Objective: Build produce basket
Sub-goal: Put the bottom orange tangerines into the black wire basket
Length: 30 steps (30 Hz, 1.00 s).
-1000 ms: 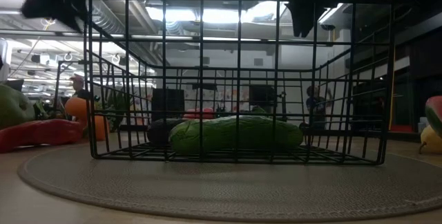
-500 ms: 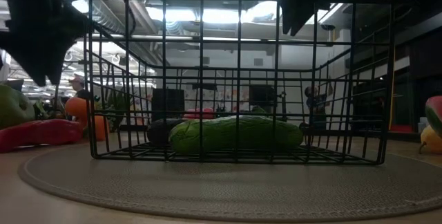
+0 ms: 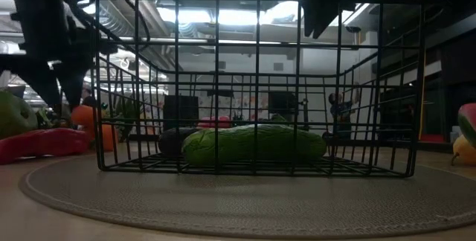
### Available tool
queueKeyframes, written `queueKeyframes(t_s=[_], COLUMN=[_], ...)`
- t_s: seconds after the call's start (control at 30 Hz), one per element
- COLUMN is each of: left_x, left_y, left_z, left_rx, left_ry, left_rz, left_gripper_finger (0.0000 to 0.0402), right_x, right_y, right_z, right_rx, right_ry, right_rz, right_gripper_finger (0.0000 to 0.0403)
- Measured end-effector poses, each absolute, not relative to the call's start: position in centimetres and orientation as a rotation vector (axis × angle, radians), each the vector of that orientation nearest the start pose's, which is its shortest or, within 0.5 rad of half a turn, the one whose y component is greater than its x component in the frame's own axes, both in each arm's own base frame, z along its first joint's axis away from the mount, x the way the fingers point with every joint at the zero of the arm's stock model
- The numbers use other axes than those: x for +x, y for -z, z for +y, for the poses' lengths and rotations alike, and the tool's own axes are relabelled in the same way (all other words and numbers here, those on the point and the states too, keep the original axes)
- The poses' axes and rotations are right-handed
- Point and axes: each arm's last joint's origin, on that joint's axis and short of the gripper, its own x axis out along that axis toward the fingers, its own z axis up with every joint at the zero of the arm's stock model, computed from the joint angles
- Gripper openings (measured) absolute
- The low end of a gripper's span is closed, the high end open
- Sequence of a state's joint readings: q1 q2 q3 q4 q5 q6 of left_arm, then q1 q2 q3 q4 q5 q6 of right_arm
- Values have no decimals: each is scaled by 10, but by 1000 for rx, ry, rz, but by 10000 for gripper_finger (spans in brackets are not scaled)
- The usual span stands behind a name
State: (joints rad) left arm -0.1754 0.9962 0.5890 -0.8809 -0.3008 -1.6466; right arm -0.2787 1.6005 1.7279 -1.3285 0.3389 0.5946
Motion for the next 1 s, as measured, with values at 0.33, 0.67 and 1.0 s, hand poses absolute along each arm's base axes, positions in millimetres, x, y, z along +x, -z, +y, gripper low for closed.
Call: queueKeyframes(t_s=[0.33, 0.67, 1.0], left_x=[147, 150, 152], left_y=[-181, -182, -182], left_z=[-11, -10, -9], left_rx=[-1109, -1134, -1107], left_ry=[-1104, -1091, -1079], left_rz=[822, 793, 768], left_gripper_finger=[134, 128, 9], right_x=[283, 283, 283], right_y=[-369, -369, -369], right_z=[-91, -91, -91], right_rx=[466, 462, 443], right_ry=[883, 880, 868], right_rz=[1019, 1021, 1030], right_gripper_finger=[131, 131, 131])
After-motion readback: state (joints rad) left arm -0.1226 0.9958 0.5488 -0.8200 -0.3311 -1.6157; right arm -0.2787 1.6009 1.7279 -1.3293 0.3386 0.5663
